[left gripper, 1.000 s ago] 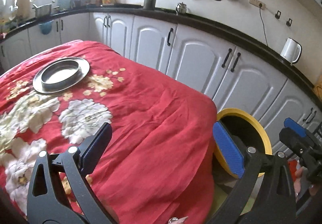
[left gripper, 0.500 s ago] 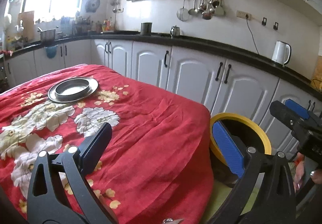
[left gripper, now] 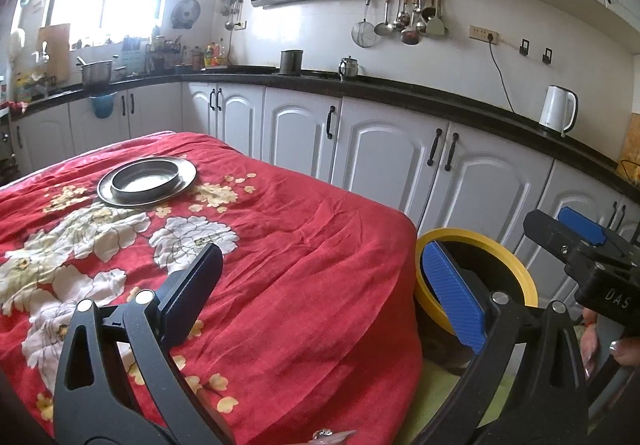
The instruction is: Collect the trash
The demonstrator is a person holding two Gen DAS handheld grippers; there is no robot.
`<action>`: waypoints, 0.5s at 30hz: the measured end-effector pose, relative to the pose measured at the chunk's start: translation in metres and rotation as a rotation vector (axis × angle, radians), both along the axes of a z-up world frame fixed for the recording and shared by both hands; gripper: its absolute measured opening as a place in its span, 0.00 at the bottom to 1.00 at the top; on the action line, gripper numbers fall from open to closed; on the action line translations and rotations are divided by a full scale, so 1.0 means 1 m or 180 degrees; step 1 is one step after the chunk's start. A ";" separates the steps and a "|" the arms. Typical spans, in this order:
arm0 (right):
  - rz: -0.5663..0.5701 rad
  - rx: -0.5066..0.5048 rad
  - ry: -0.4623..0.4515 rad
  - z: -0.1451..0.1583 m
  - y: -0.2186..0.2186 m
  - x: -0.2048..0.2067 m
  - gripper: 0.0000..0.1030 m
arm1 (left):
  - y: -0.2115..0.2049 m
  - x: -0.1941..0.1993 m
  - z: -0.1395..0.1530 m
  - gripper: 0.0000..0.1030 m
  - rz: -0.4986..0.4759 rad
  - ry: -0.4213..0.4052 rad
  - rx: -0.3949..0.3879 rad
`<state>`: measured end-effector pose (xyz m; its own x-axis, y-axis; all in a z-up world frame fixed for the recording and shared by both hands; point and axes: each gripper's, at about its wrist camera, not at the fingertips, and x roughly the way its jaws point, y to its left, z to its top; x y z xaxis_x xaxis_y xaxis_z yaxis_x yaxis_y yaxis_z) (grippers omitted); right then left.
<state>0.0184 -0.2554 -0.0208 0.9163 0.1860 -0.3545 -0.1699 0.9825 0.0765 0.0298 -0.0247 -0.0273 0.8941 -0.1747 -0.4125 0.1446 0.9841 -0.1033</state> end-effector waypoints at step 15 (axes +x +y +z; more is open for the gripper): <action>0.0001 -0.0005 0.0005 0.000 0.001 0.000 0.94 | 0.000 0.000 0.000 0.89 0.0006 -0.0007 0.0004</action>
<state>0.0183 -0.2546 -0.0209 0.9158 0.1858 -0.3562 -0.1701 0.9826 0.0751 0.0294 -0.0246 -0.0274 0.8953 -0.1726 -0.4106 0.1431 0.9845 -0.1019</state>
